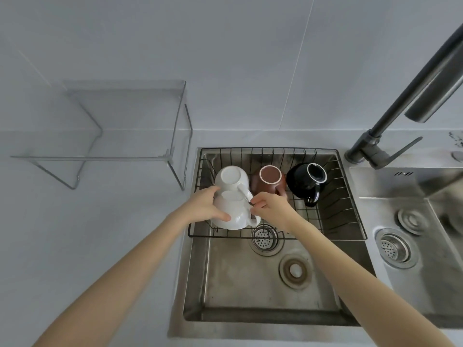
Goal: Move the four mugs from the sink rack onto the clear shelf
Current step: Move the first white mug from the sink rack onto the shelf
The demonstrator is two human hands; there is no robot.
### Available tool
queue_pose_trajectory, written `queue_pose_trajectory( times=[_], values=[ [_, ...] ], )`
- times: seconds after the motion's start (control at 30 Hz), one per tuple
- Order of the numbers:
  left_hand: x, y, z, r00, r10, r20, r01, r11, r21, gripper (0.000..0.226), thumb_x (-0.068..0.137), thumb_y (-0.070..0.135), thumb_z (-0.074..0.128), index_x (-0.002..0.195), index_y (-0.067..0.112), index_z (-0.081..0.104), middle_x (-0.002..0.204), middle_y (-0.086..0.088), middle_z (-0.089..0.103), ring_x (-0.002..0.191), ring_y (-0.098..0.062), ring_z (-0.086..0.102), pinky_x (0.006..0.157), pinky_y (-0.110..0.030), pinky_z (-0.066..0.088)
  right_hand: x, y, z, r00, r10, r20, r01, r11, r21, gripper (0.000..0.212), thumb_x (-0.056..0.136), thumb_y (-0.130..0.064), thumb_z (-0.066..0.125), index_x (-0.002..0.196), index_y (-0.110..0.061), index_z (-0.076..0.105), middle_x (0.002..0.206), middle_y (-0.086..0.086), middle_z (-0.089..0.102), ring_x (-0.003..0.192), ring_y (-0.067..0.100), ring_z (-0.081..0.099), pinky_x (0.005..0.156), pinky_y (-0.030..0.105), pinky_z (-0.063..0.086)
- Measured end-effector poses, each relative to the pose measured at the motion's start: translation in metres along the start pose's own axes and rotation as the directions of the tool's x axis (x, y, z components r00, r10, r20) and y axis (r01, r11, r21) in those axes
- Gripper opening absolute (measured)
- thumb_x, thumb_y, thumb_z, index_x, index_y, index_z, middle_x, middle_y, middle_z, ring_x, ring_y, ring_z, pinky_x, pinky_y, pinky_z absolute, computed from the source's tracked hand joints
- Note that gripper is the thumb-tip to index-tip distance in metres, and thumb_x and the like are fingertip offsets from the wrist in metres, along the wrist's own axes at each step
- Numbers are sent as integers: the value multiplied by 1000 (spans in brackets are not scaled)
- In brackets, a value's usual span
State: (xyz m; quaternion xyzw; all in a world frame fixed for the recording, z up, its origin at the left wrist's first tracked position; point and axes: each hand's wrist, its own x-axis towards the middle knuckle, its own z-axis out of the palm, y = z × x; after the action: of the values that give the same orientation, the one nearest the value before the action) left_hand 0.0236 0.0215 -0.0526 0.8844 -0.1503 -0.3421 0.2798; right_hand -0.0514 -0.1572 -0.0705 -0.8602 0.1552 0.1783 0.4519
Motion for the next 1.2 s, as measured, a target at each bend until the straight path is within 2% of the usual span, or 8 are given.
queue_pose_trajectory(
  times=[0.13, 0.33, 0.47, 0.63, 0.8, 0.9, 1.1, 1.2],
  values=[
    [8, -1, 4, 1000, -1, 20, 0, 1000, 11, 73, 64, 25, 76, 128, 16, 40, 127, -4, 54, 108, -20, 52, 91, -35, 47, 4, 2, 7, 999, 36, -10, -36, 999, 32, 31, 83, -21, 59, 112, -10, 58, 108, 9, 67, 102, 23, 59, 81, 26, 43],
    [14, 1, 10, 999, 21, 47, -21, 1000, -3, 68, 67, 21, 75, 126, 16, 42, 117, -1, 52, 97, -15, 46, 79, -27, 39, 4, -1, 11, 994, 97, -43, -95, 995, 37, 24, 82, -22, 56, 98, -4, 62, 103, 16, 68, 98, 29, 59, 85, 39, 49],
    [14, 0, 10, 999, 24, 46, -24, 1000, -6, 67, 67, 19, 74, 127, 14, 42, 123, -5, 53, 98, -16, 46, 79, -28, 40, 6, -1, 14, 993, 104, -64, -100, 993, 68, 21, 79, -17, 57, 91, -2, 65, 93, 15, 69, 82, 22, 58, 79, 36, 50],
    [12, 1, 13, 999, 19, 28, -18, 1000, -19, 69, 67, 19, 74, 128, 13, 41, 126, -8, 54, 110, -24, 52, 82, -30, 44, 5, 0, 15, 991, 113, -69, -106, 989, 104, 16, 81, -19, 59, 89, -6, 65, 86, 7, 66, 81, 20, 59, 77, 33, 49],
    [9, 4, 13, 1000, 10, 7, -9, 999, -39, 70, 63, 22, 76, 125, 14, 45, 123, -8, 57, 108, -24, 54, 86, -35, 46, 6, 0, 15, 988, 137, -71, -126, 982, 143, 16, 81, -18, 59, 88, -5, 66, 82, 6, 63, 68, 14, 53, 56, 20, 41],
    [9, 6, 14, 1000, 2, -2, -3, 999, -39, 70, 63, 21, 77, 124, 13, 46, 123, -8, 57, 109, -24, 54, 87, -35, 46, 6, 0, 13, 989, 135, -56, -125, 980, 154, 16, 81, -17, 60, 88, -4, 66, 79, 6, 62, 75, 17, 55, 60, 21, 42],
    [10, 7, 15, 1000, -14, -26, 13, 999, -39, 71, 64, 20, 77, 126, 13, 44, 125, -7, 56, 111, -24, 52, 82, -28, 40, 10, 0, 9, 993, 113, -27, -108, 984, 142, 18, 79, -17, 62, 88, -2, 67, 80, 7, 64, 77, 18, 57, 68, 26, 47],
    [9, 5, 17, 999, -26, -45, 23, 998, -63, 72, 62, 21, 79, 126, 13, 46, 124, -7, 58, 109, -22, 53, 82, -28, 40, 13, 4, 8, 993, 113, -20, -109, 986, 126, 18, 79, -17, 63, 88, -2, 67, 81, 9, 65, 78, 19, 58, 78, 34, 51]
  ],
)
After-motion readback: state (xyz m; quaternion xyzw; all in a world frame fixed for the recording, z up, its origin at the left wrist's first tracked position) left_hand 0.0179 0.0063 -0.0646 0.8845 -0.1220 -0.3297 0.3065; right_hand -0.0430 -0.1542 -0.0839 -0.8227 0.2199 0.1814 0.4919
